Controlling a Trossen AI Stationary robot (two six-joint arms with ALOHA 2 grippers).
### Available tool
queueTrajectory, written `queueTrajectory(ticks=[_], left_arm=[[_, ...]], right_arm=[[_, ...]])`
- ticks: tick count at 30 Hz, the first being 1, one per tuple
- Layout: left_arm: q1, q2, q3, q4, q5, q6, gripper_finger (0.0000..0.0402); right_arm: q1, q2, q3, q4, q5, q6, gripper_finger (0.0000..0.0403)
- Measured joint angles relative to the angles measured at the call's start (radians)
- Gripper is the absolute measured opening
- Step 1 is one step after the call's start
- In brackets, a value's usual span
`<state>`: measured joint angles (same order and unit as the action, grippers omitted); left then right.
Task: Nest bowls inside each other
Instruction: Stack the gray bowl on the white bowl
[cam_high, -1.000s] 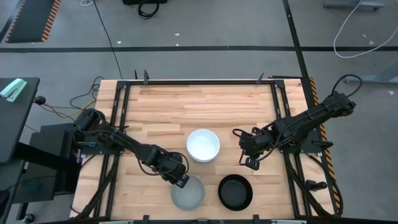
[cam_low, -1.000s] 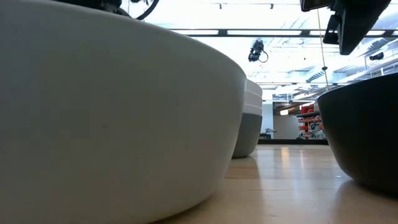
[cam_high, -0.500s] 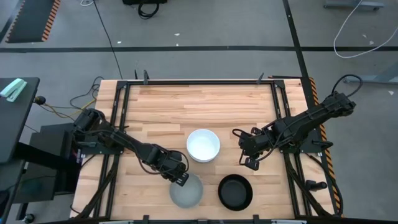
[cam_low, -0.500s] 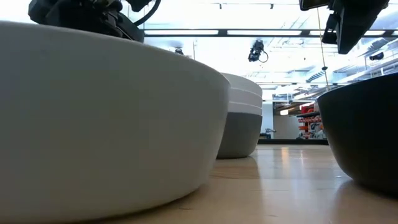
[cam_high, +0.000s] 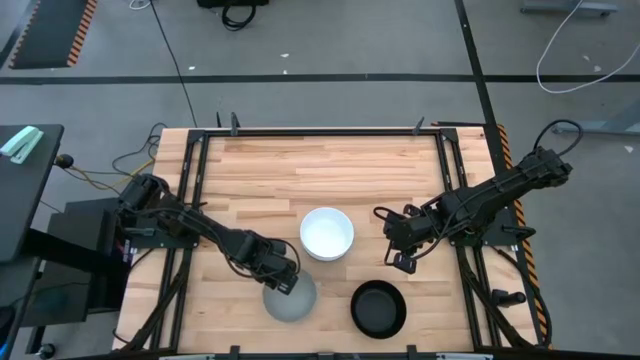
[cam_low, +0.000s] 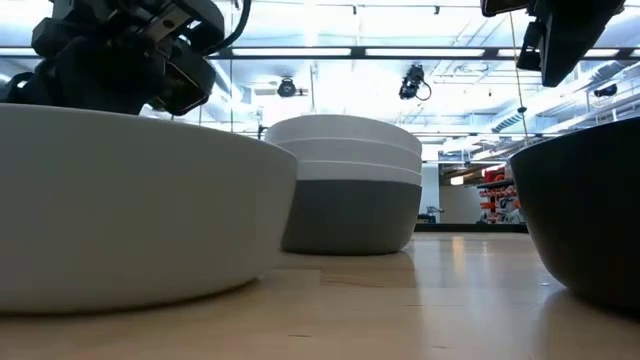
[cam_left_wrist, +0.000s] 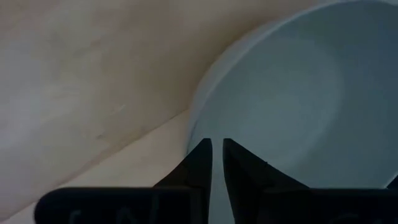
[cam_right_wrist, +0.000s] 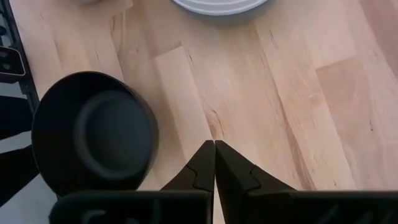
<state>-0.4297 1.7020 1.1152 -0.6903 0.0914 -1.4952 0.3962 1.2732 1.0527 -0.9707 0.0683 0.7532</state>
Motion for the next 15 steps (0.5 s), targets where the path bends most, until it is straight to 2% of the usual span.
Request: queueTrajectory(ticks=[15], left_arm=[[0.063, -0.011, 0.019, -0.091, -0.013, 0.084, 0.0039]], right_arm=[[0.006, 0.0, 0.0, 0.001, 0.009, 0.011, 0.0019]])
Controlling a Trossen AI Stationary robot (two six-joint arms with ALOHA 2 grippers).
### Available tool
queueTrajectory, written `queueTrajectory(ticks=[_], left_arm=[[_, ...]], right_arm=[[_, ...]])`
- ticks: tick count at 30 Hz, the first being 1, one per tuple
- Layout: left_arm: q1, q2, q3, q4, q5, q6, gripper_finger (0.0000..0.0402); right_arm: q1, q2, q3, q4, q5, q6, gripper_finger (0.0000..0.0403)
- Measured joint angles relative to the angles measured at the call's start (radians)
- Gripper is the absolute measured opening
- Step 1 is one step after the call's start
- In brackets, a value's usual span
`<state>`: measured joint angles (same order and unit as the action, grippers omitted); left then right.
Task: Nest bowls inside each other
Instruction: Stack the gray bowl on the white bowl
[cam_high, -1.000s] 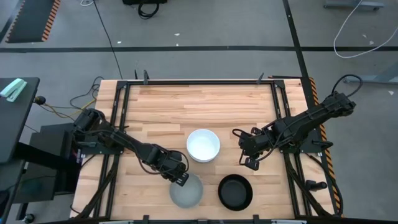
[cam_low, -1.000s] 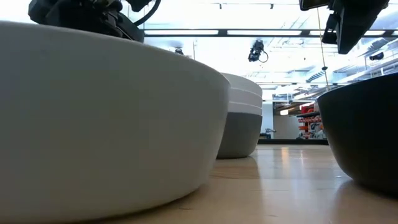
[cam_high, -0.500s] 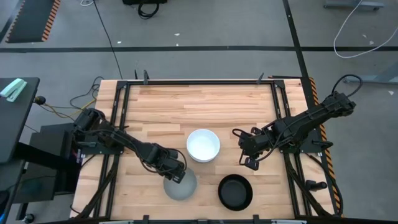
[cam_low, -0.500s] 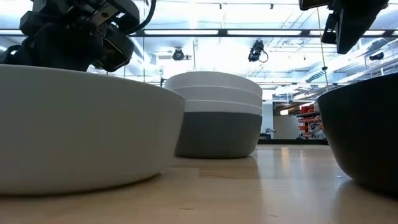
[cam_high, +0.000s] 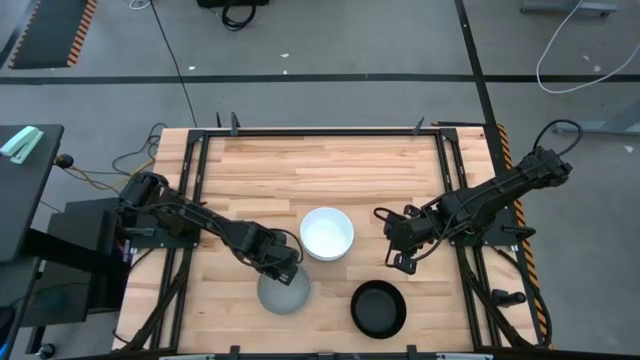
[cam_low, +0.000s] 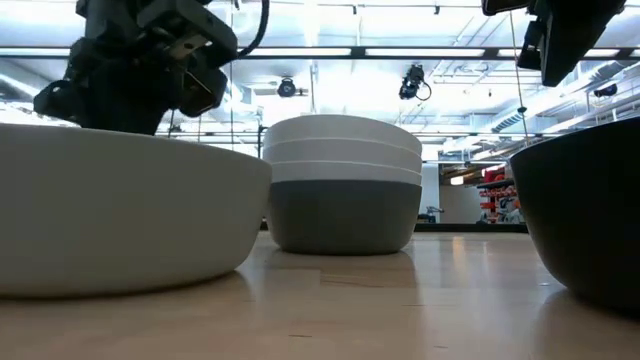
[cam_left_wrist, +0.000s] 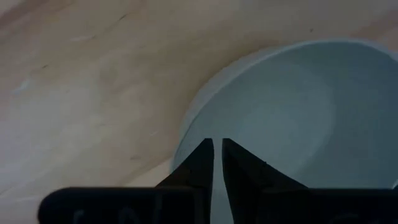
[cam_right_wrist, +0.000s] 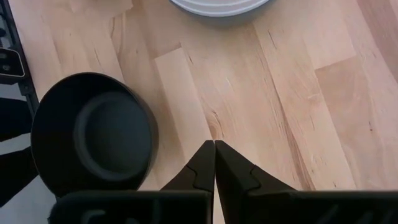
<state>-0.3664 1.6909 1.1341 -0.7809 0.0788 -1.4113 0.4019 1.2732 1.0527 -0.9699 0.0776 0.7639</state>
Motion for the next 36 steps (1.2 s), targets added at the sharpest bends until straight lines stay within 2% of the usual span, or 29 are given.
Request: queueTrajectory(ticks=[7, 16, 29, 36], left_arm=[[0.013, -0.006, 0.108, -0.254, -0.041, 0.071, 0.0043], [0.013, -0.006, 0.066, -0.181, -0.004, 0.114, 0.005], [0.019, -0.002, 0.05, -0.153, -0.004, 0.115, 0.0103], [0.019, 0.054, 0.05, -0.151, 0.0, 0.14, 0.0101]], right_arm=[[0.0, 0.0, 0.0, 0.0, 0.0, -0.002, 0.0019], [0.0, 0.0, 0.0, 0.0, 0.0, 0.004, 0.0019], [0.001, 0.0, 0.0, 0.0, 0.0, 0.004, 0.0019], [0.001, 0.0, 0.0, 0.0, 0.0, 0.004, 0.0019]])
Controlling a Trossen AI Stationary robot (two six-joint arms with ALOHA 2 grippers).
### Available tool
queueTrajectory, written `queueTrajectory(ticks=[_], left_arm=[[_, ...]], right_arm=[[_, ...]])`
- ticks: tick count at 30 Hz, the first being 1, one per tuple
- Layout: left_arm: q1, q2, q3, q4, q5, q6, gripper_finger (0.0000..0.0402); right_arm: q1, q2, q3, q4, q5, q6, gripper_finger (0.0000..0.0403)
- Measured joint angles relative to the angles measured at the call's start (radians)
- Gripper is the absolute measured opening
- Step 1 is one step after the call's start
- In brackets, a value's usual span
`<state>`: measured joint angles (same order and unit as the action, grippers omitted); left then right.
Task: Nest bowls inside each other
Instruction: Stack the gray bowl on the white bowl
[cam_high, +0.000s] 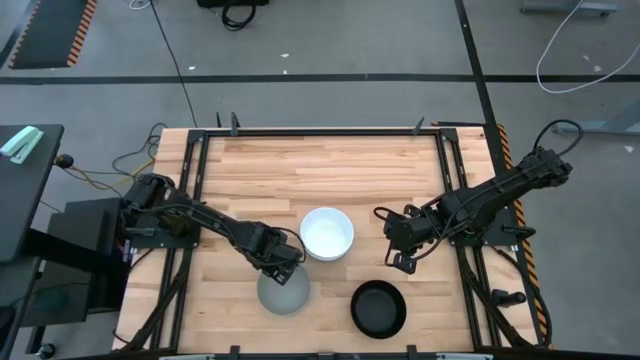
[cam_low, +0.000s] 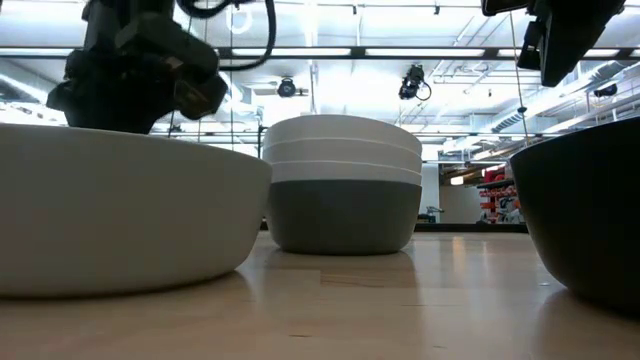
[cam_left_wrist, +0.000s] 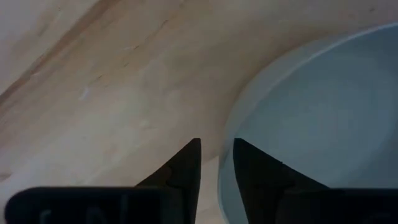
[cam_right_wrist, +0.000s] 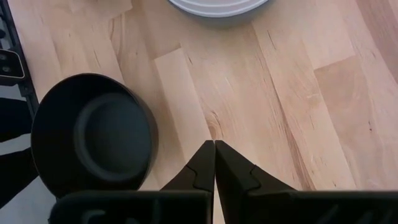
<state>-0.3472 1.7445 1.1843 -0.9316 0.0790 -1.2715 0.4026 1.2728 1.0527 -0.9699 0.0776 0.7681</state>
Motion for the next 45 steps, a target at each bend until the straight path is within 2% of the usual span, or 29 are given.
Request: queueTrajectory(ticks=[15, 22, 27, 34, 45], left_arm=[[0.009, 0.036, 0.0, 0.08, 0.004, 0.012, 0.008], [0.009, 0.07, -0.001, 0.104, 0.011, 0.009, 0.0071], [0.014, 0.068, 0.0, 0.105, 0.012, 0.003, 0.0056], [0.014, 0.062, 0.002, 0.104, 0.025, 0.001, 0.001], [0.012, 0.002, 0.001, 0.082, 0.054, 0.002, 0.001]], right_arm=[[0.001, 0.0, 0.0, 0.0, 0.0, 0.001, 0.0019], [0.043, 0.0, 0.0, 0.002, 0.0, 0.029, 0.0019], [0.075, 0.0, 0.0, -0.004, 0.0, 0.052, 0.0019], [0.1, 0.0, 0.0, -0.001, 0.015, 0.057, 0.0019], [0.105, 0.0, 0.0, 0.0, 0.053, 0.077, 0.0019]])
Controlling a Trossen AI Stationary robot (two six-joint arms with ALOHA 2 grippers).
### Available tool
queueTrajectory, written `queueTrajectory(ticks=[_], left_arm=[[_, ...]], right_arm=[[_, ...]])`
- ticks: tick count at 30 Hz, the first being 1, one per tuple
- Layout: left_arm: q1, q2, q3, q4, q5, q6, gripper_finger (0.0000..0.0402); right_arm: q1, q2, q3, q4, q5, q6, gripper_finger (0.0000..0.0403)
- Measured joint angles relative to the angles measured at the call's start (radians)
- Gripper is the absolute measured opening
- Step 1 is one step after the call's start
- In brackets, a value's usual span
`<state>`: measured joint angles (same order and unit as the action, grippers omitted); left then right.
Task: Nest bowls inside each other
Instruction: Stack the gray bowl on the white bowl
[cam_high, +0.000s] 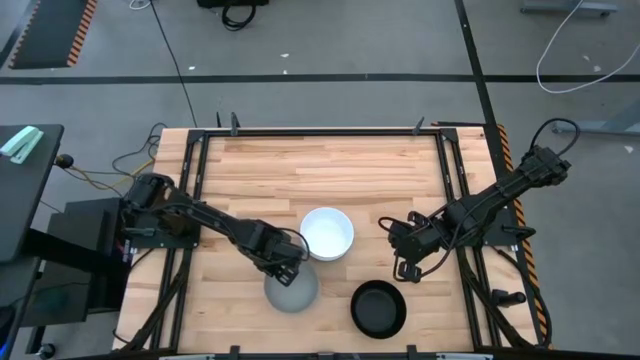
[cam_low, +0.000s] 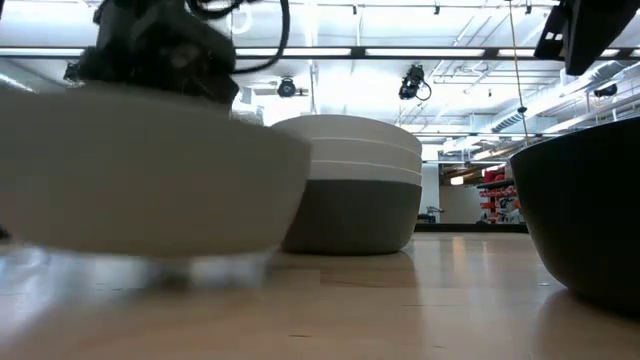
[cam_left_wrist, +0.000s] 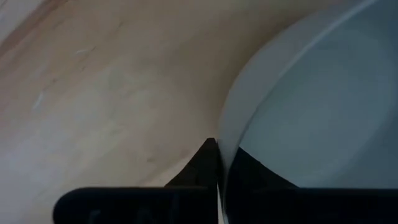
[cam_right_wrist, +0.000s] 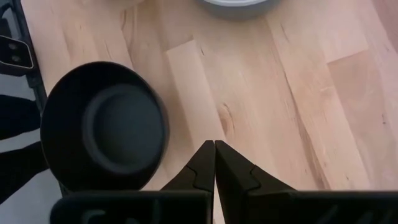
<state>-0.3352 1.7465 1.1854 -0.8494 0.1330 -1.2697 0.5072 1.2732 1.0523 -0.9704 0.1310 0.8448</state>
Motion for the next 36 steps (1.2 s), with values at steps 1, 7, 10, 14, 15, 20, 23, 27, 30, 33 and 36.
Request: queueTrajectory(ticks=[1, 7, 10, 14, 15, 20, 23, 27, 30, 33, 36], left_arm=[[-0.003, -0.014, 0.0, 0.0, 0.002, 0.0, 0.001], [-0.005, -0.093, 0.048, -0.043, 0.003, 0.012, 0.0009], [0.014, -0.112, 0.109, -0.107, -0.001, 0.052, 0.0009], [0.075, -0.112, 0.214, -0.181, -0.014, 0.171, 0.0009], [0.097, -0.112, 0.238, -0.194, -0.014, 0.201, 0.0009], [0.221, -0.112, 0.335, -0.236, -0.035, 0.335, 0.0009], [0.301, -0.112, 0.368, -0.248, -0.036, 0.395, 0.0009], [0.398, -0.112, 0.382, -0.246, -0.036, 0.451, 0.0009], [0.447, -0.1, 0.382, -0.239, -0.036, 0.474, 0.0009], [0.472, -0.071, 0.382, -0.229, -0.032, 0.483, 0.0009], [0.477, -0.033, 0.382, -0.199, 0.005, 0.506, 0.0009]], right_arm=[[0.0, 0.0, 0.0, 0.0, 0.001, 0.0, 0.0019], [0.0, 0.0, 0.0, 0.0, 0.039, 0.0, 0.0019], [-0.001, 0.0, 0.0, 0.0, 0.06, -0.001, 0.0019], [-0.001, 0.0, 0.0, 0.004, 0.092, -0.007, 0.0019], [-0.001, 0.0, 0.0, 0.005, 0.098, -0.007, 0.0019], [-0.001, 0.0, 0.0, 0.004, 0.105, 0.006, 0.0018], [-0.001, 0.0, 0.0, 0.004, 0.105, 0.019, 0.0018], [-0.001, 0.0, 0.0, 0.004, 0.105, 0.02, 0.0018], [-0.001, 0.0, 0.0, 0.004, 0.105, 0.019, 0.0018], [-0.004, 0.0, 0.0, 0.004, 0.105, 0.018, 0.0018], [-0.015, 0.0, 0.0, 0.004, 0.105, 0.017, 0.0018]])
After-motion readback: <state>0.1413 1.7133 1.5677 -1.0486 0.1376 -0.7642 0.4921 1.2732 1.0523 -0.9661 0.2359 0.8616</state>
